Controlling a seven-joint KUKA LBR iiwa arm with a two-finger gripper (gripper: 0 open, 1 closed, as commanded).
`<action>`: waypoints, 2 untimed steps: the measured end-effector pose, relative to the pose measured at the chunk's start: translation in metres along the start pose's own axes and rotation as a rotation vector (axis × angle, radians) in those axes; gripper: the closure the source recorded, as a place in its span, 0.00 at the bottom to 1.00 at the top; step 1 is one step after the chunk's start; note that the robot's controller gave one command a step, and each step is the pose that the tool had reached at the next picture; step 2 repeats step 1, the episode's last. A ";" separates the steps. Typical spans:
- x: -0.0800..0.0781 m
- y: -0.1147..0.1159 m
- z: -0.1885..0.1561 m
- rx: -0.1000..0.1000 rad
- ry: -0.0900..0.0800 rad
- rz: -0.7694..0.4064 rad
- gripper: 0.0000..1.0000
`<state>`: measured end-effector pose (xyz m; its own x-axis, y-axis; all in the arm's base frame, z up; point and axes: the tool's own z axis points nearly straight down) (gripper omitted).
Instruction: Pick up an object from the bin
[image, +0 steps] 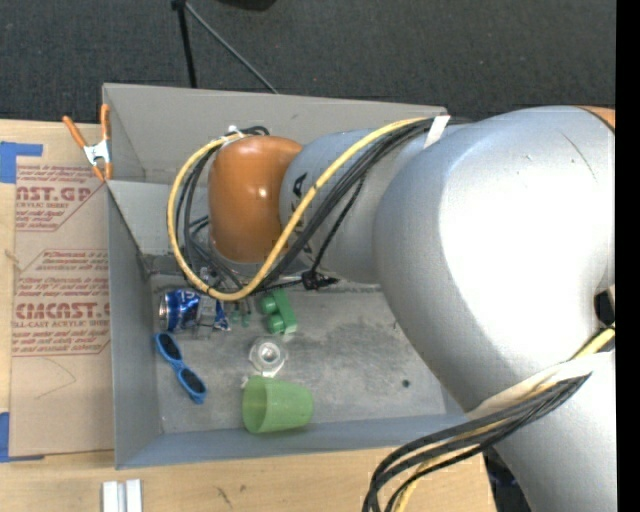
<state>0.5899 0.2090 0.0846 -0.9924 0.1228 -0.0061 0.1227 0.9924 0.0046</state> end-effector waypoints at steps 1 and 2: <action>0.055 0.003 -0.119 -0.001 0.000 -0.028 1.00; 0.055 0.003 -0.119 -0.001 0.000 -0.028 1.00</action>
Offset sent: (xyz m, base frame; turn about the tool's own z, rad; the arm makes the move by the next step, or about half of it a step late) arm -0.0552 0.0067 0.1139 -0.0243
